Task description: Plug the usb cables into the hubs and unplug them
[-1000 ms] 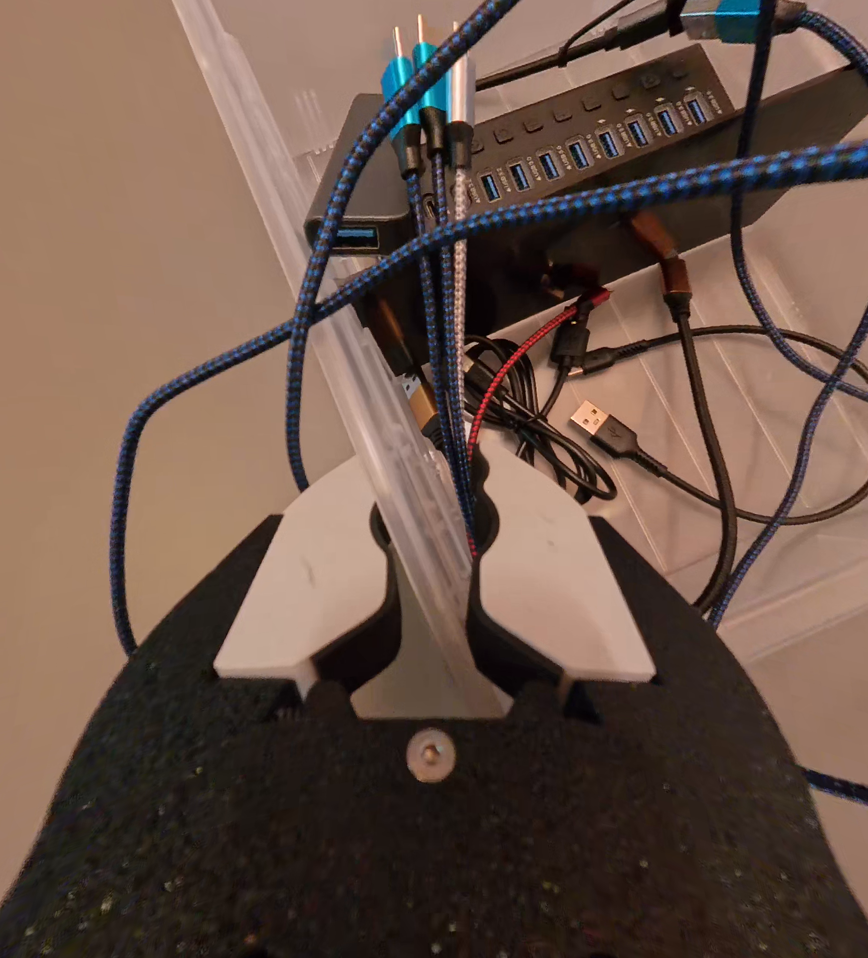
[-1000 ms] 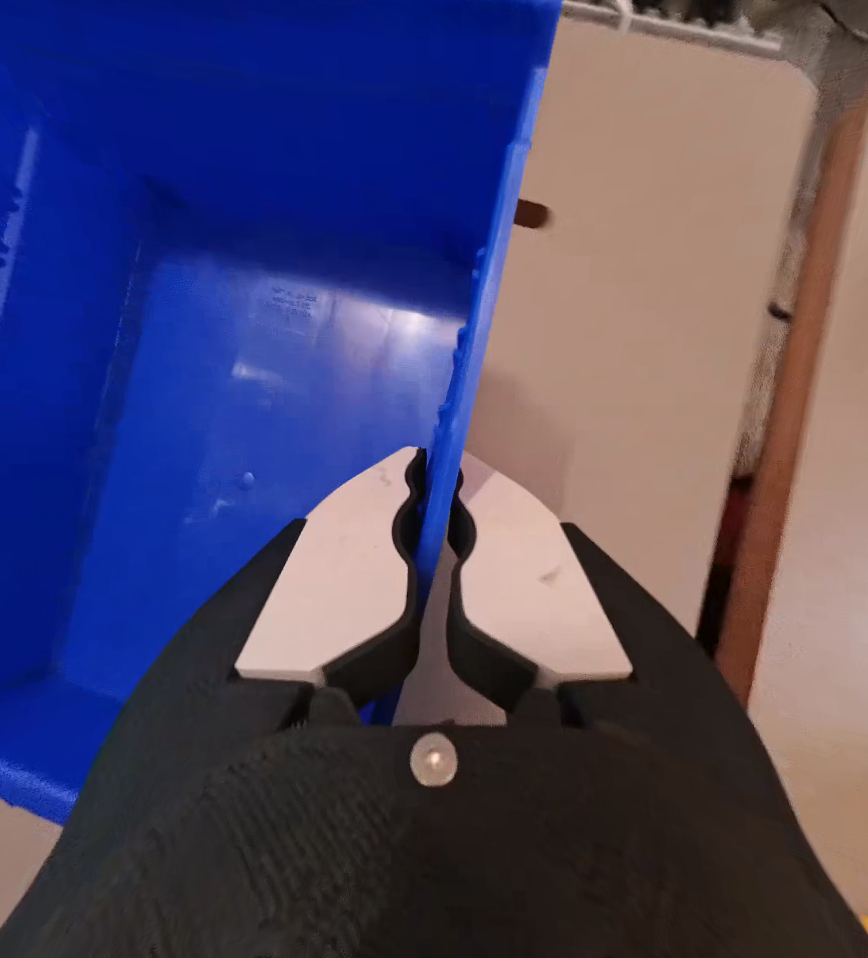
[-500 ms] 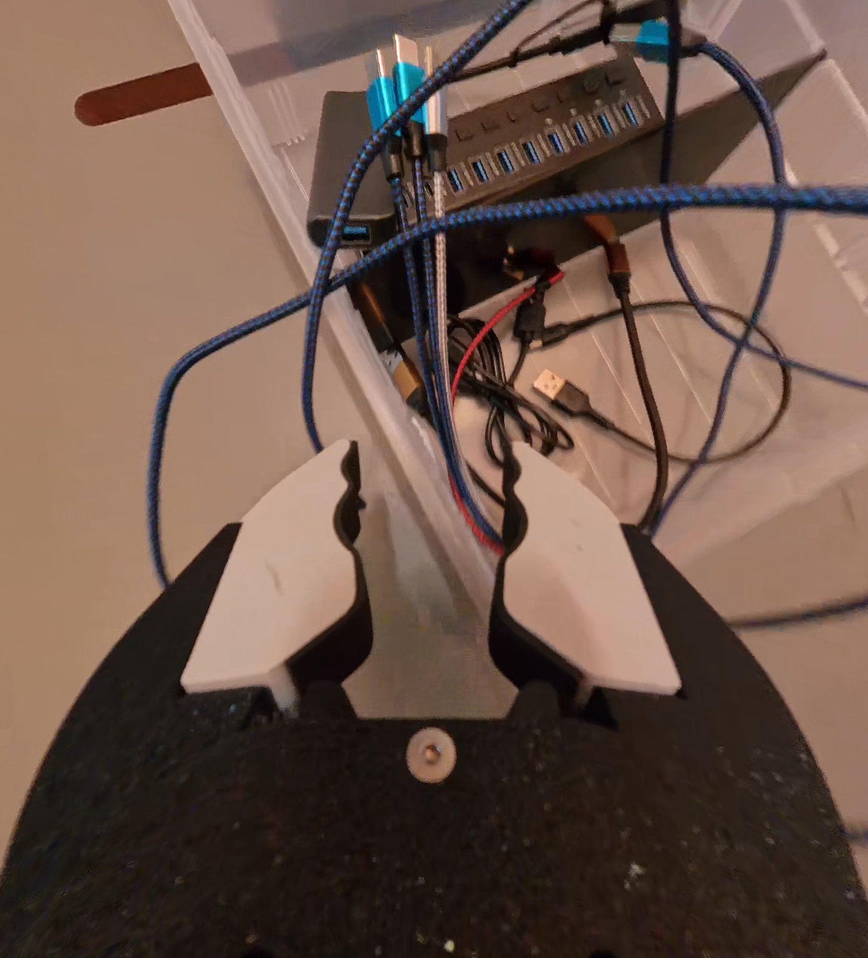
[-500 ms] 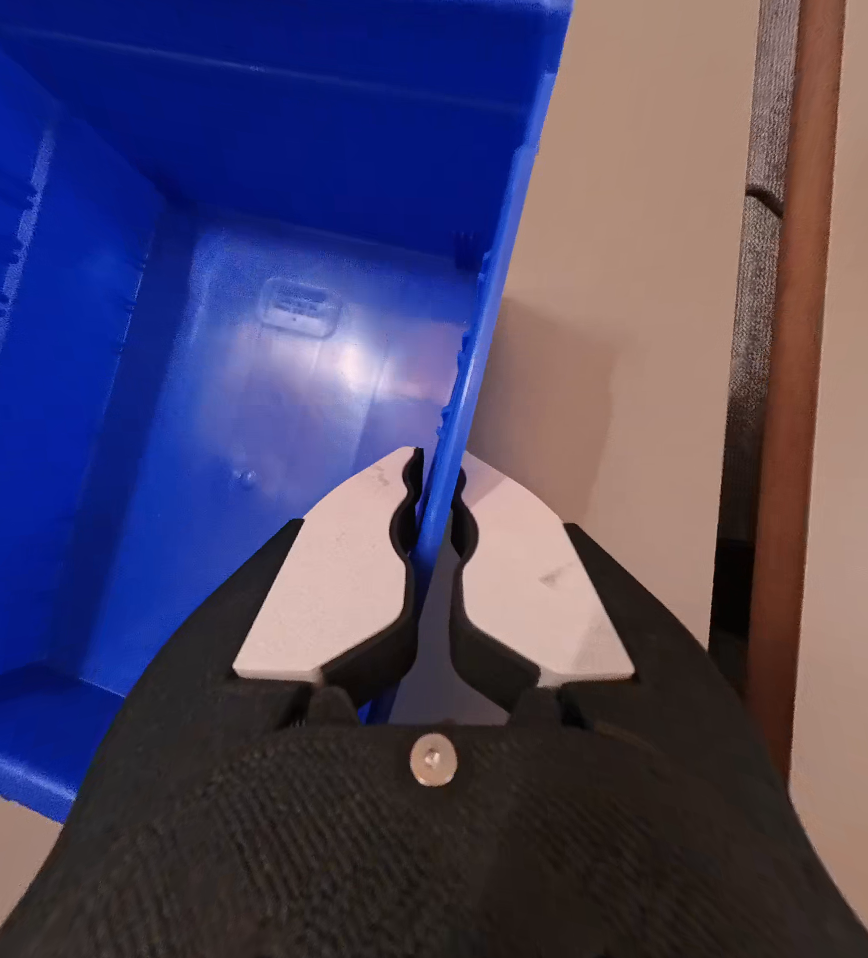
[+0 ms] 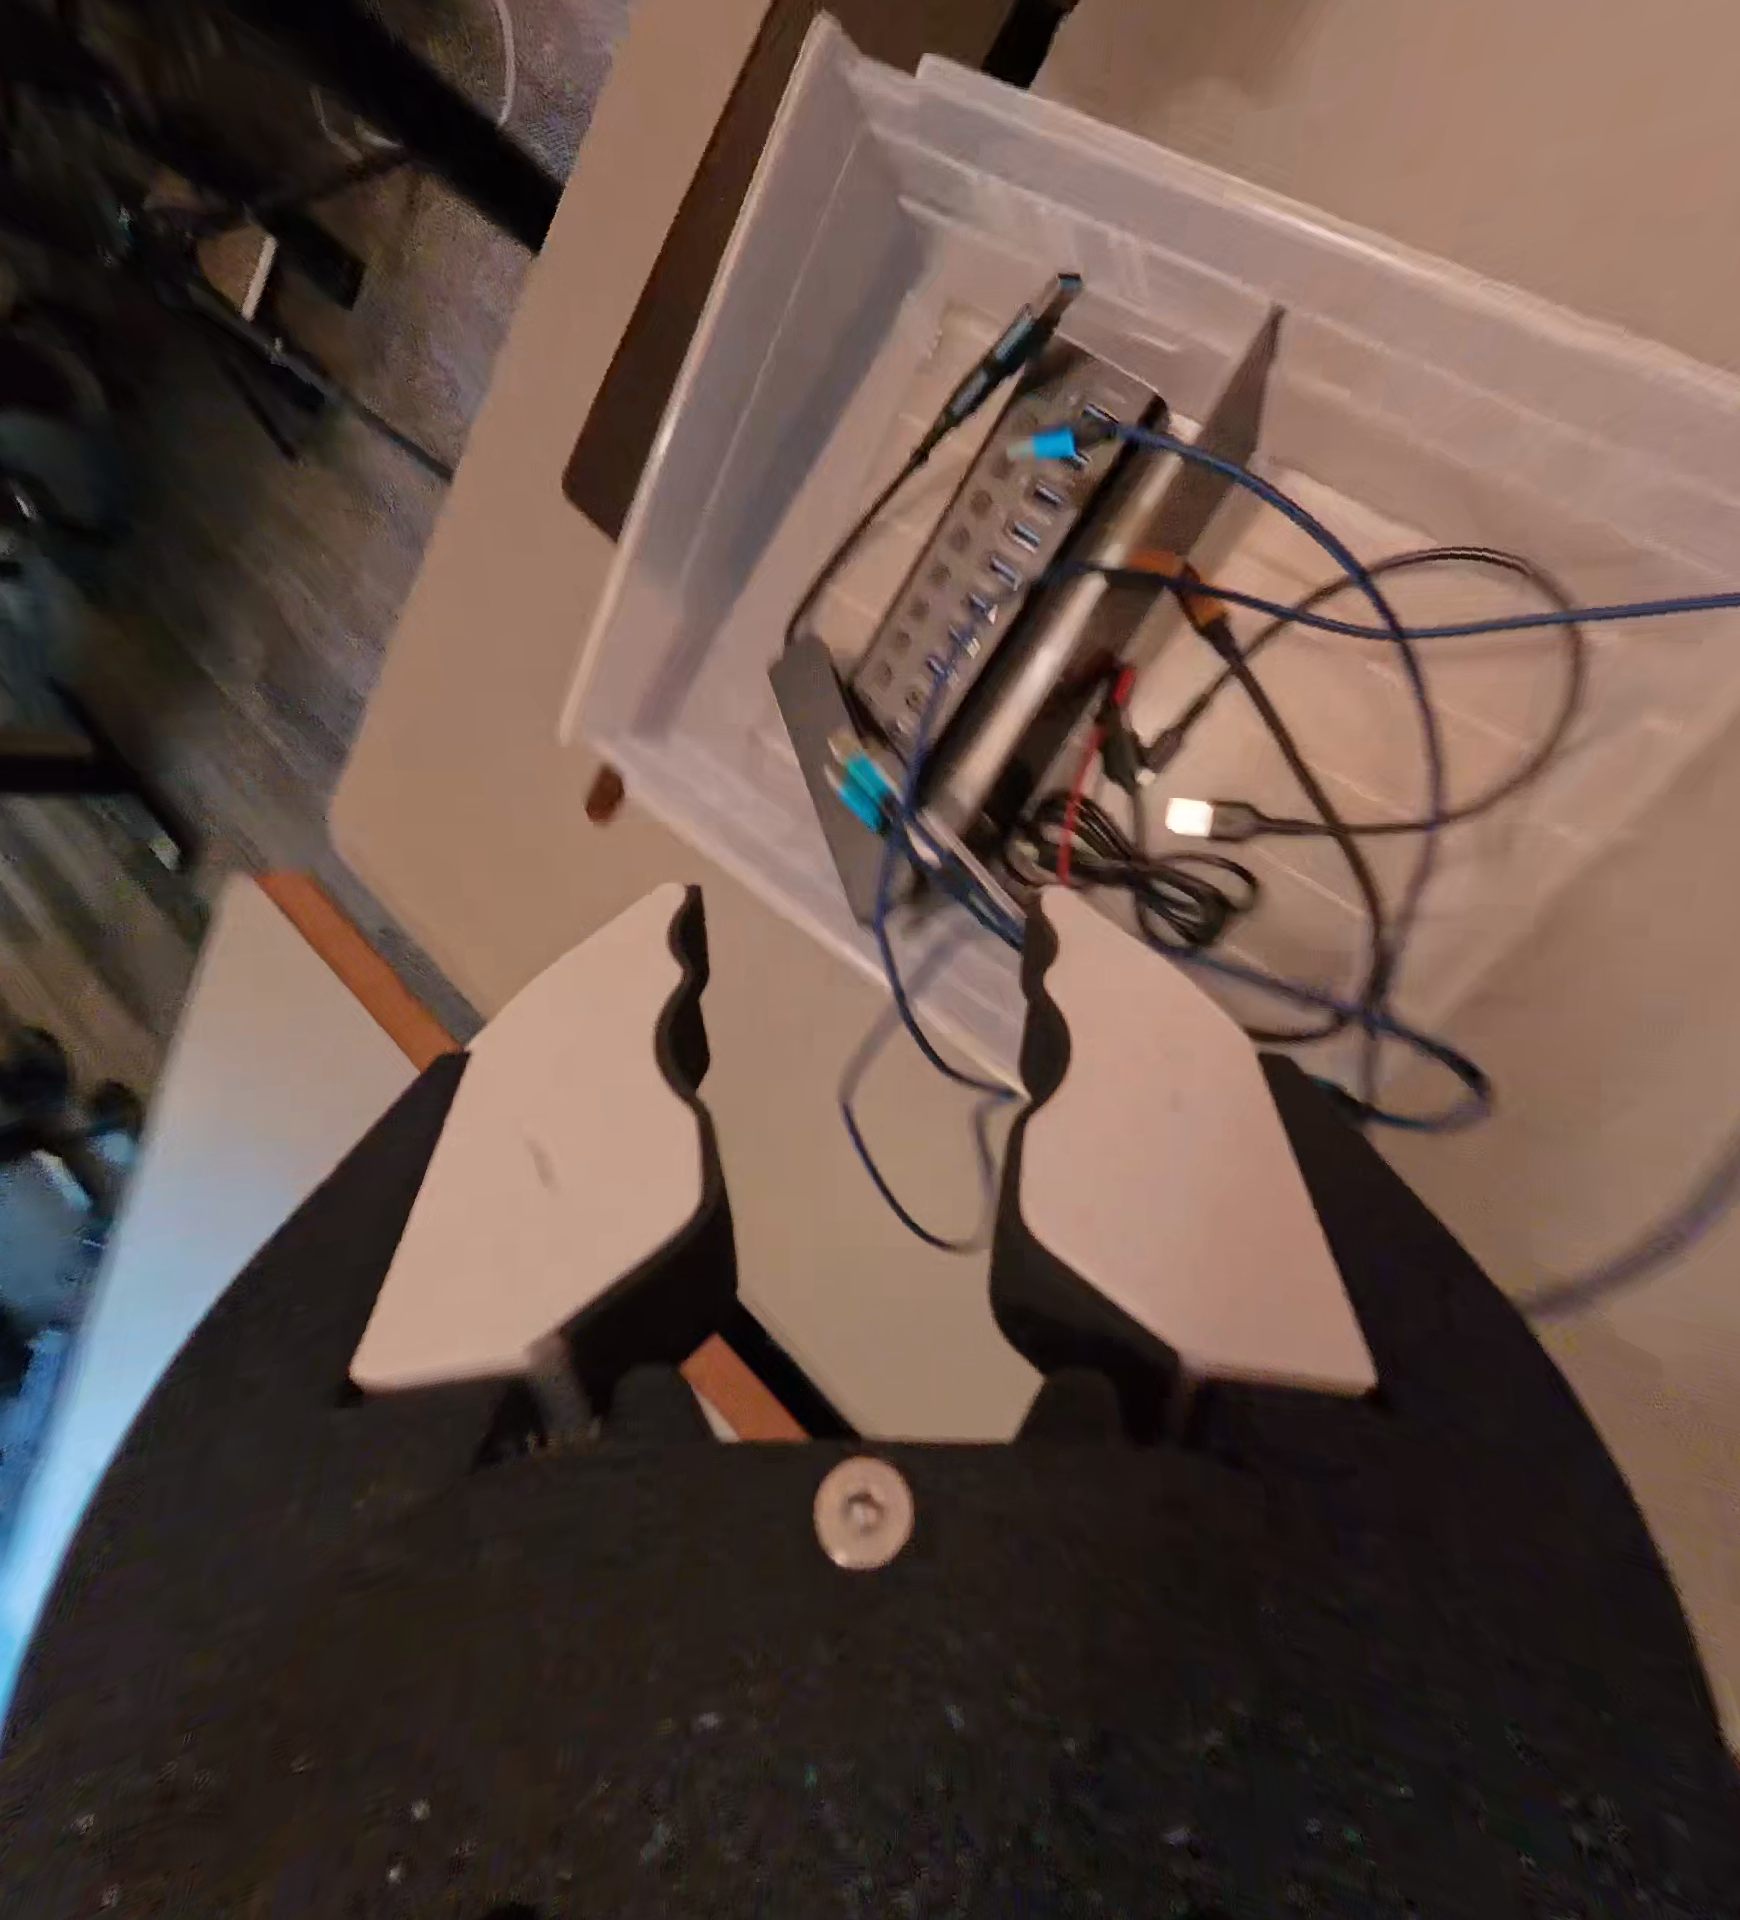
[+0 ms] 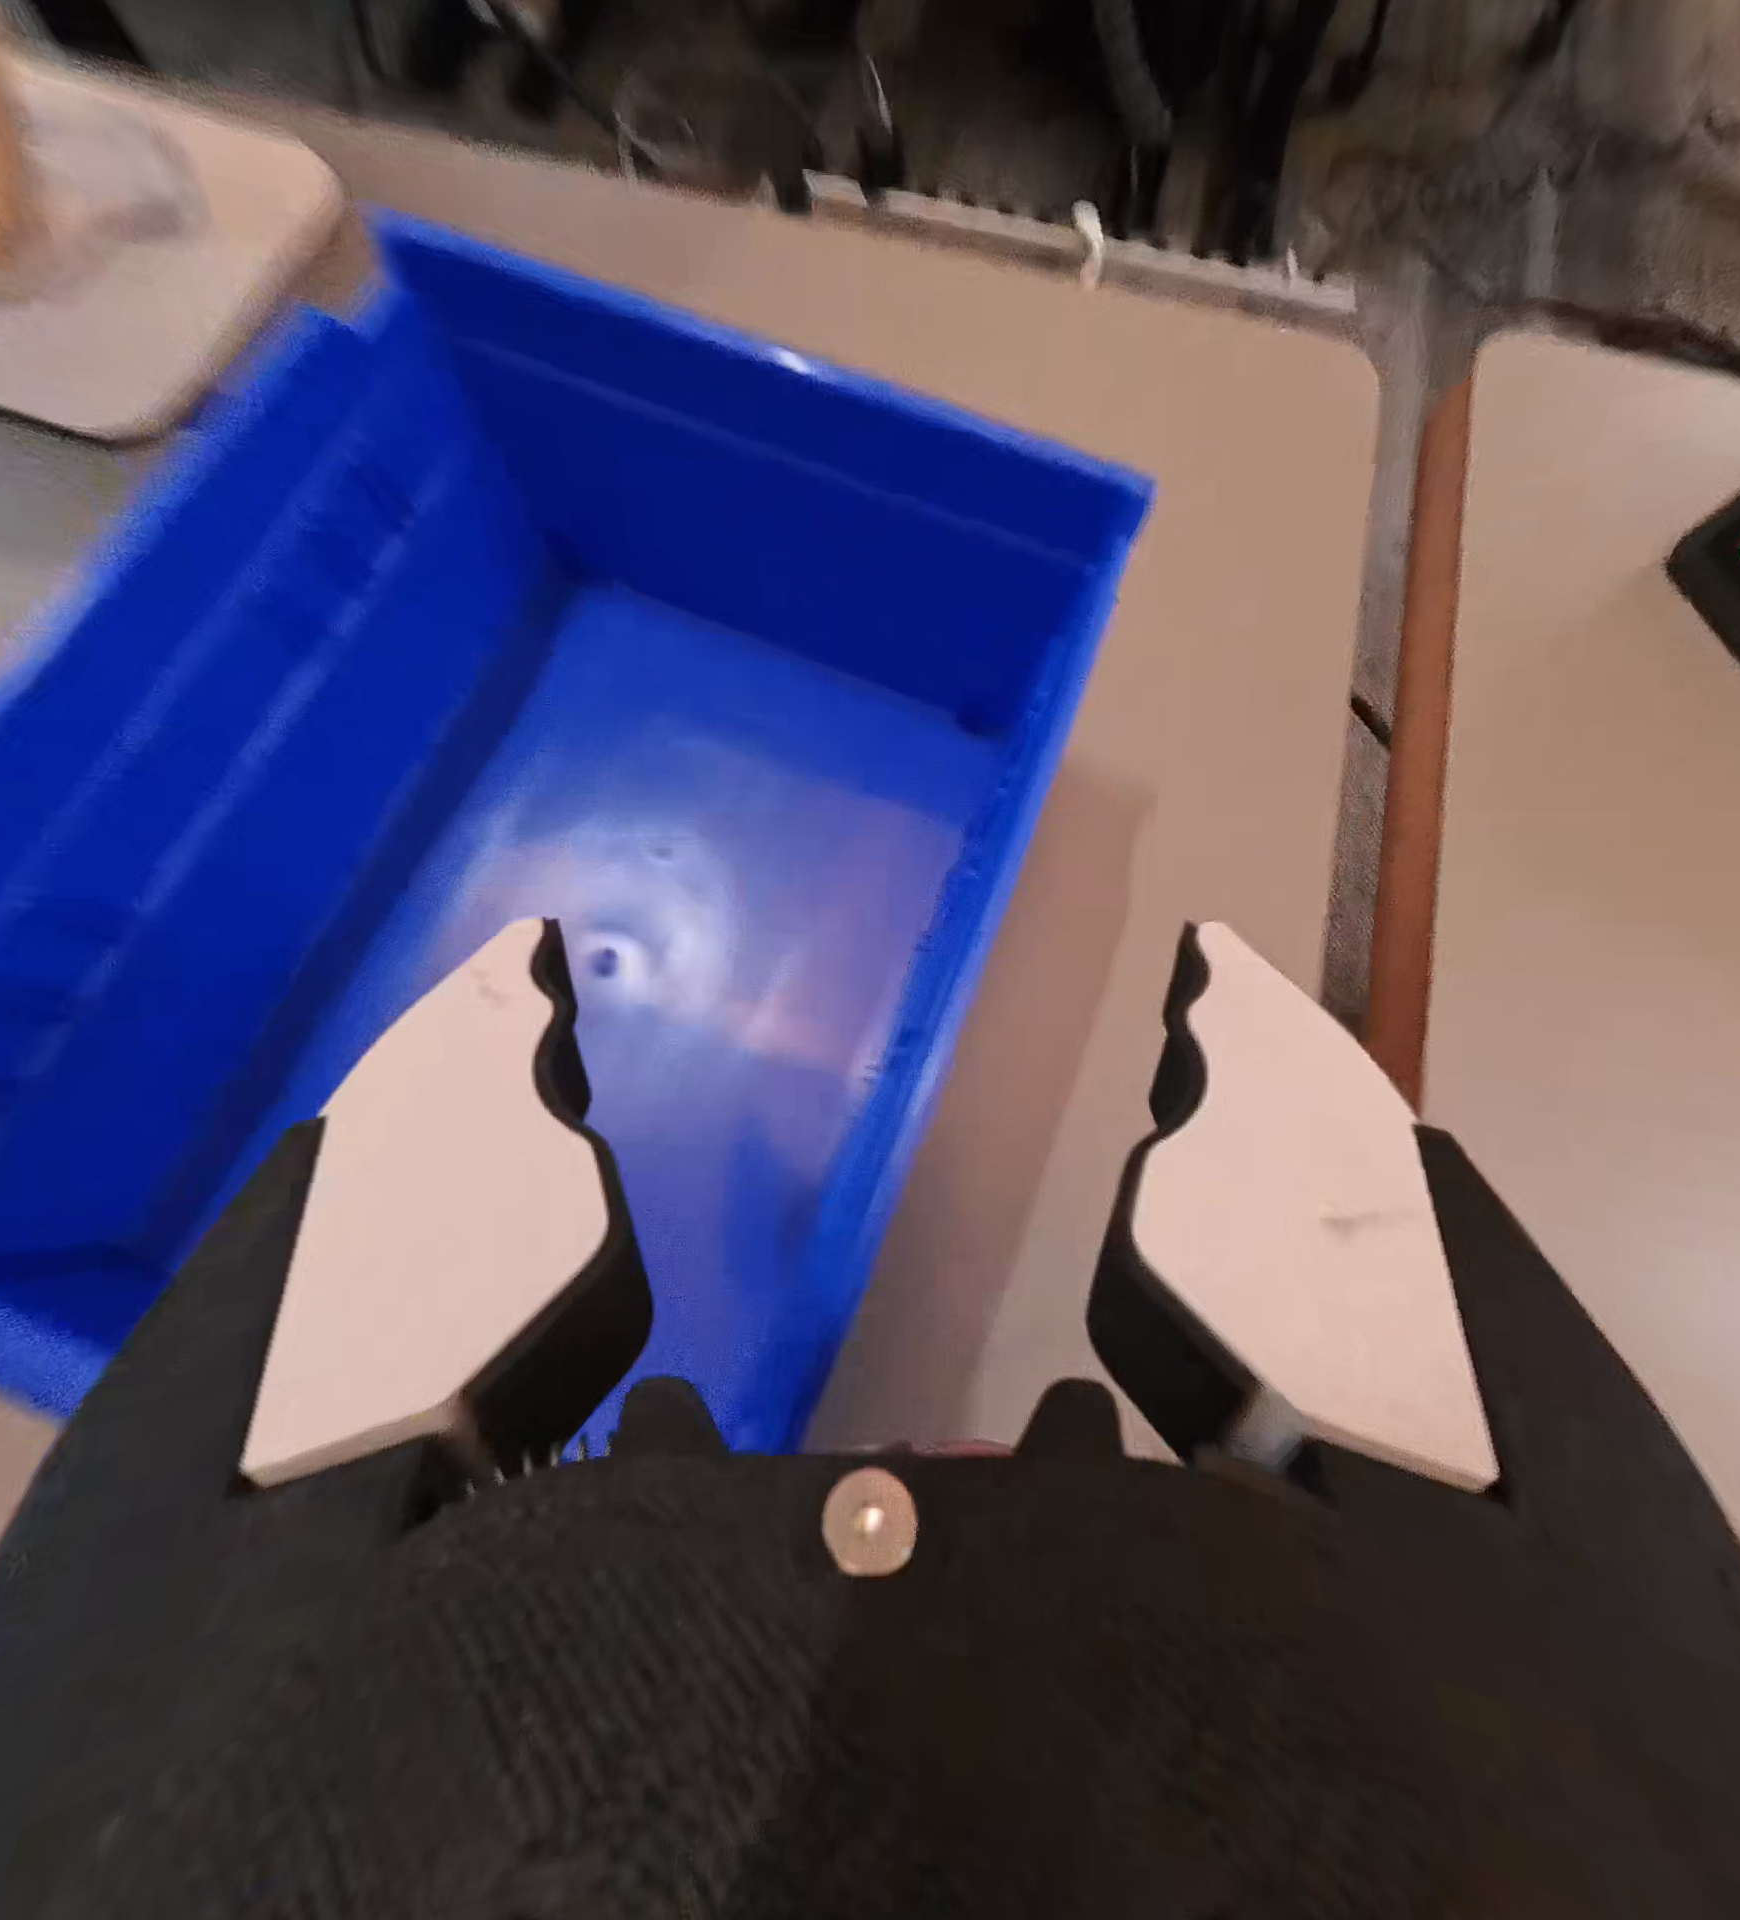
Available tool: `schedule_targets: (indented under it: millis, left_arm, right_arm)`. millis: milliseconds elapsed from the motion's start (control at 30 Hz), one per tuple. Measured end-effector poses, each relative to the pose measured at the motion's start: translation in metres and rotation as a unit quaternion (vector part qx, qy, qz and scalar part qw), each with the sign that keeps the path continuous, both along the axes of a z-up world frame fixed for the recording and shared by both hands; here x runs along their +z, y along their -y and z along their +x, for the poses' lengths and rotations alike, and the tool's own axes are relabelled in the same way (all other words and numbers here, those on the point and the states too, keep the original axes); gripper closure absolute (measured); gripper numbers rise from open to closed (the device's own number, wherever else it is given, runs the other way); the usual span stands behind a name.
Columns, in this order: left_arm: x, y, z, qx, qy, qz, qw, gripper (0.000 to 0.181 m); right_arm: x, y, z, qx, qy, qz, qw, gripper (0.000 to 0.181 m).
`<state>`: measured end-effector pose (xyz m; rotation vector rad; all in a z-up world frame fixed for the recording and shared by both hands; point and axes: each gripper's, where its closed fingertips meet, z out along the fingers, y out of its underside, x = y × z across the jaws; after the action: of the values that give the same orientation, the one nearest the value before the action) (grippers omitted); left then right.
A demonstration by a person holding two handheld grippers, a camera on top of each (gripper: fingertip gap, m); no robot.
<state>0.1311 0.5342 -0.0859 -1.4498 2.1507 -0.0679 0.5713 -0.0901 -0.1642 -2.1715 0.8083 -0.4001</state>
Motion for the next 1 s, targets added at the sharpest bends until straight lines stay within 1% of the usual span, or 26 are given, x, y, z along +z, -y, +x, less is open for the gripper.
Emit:
schedule_targets:
  millis: [33,133,200,233,300,333,367,400,467,567,600,633,667,800,1000]
  left_arm:
    - [-0.008,-0.004,0.022,-0.021,-0.021,0.013,0.999,0.124]
    - [-0.047,-0.010,0.079,-0.068,-0.094,0.015,0.993,0.123]
    - [-0.080,-0.013,0.098,-0.088,-0.162,0.012,0.983,0.119]
    - [-0.095,-0.014,0.100,-0.101,-0.204,0.011,0.974,0.115]
    - [-0.121,-0.016,0.104,-0.132,-0.258,0.020,0.957,0.119]
    - [-0.132,-0.016,0.102,-0.143,-0.288,0.019,0.947,0.117]
    - [-0.140,-0.016,0.101,-0.151,-0.306,0.022,0.940,0.116]
    - [-0.148,-0.014,0.100,-0.159,-0.319,0.018,0.934,0.118]
    - [-0.161,-0.008,0.097,-0.162,-0.336,-0.002,0.928,0.120]
    - [-0.180,-0.014,0.089,-0.155,-0.362,0.018,0.919,0.110]
    - [-0.186,-0.017,0.085,-0.158,-0.371,0.028,0.915,0.110]
    - [-0.192,-0.019,0.085,-0.161,-0.361,0.035,0.918,0.116]
    - [-0.196,-0.016,0.089,-0.162,-0.340,0.027,0.926,0.117]
    - [-0.199,-0.015,0.089,-0.161,-0.330,0.007,0.930,0.122]
    - [-0.195,-0.018,0.093,-0.164,-0.274,0.016,0.948,0.123]
  right_arm:
    - [0.011,-0.005,-0.015,0.018,0.004,0.026,0.999,0.072]
    - [0.031,-0.011,-0.064,0.068,0.029,0.058,0.996,0.071]
    - [0.033,-0.006,-0.097,0.087,0.051,0.059,0.993,0.074]
    - [0.032,-0.003,-0.113,0.095,0.059,0.062,0.992,0.077]
    - [0.026,0.008,-0.142,0.107,0.065,0.066,0.990,0.079]
    - [0.022,0.014,-0.153,0.107,0.063,0.064,0.990,0.079]
    - [0.017,0.021,-0.163,0.102,0.058,0.063,0.991,0.079]
    - [0.012,0.026,-0.170,0.095,0.050,0.067,0.992,0.079]
    - [0.002,0.029,-0.184,0.093,0.030,0.080,0.992,0.079]
    - [-0.010,0.019,-0.197,0.103,0.008,0.091,0.990,0.078]
    - [-0.012,0.014,-0.201,0.111,0.006,0.091,0.990,0.078]
    - [-0.015,0.009,-0.202,0.114,0.006,0.090,0.989,0.078]
    - [-0.018,0.004,-0.204,0.119,0.007,0.087,0.989,0.078]
    - [-0.023,-0.010,-0.205,0.126,0.014,0.082,0.988,0.079]
    - [-0.009,-0.030,-0.205,0.122,0.027,0.144,0.982,0.088]
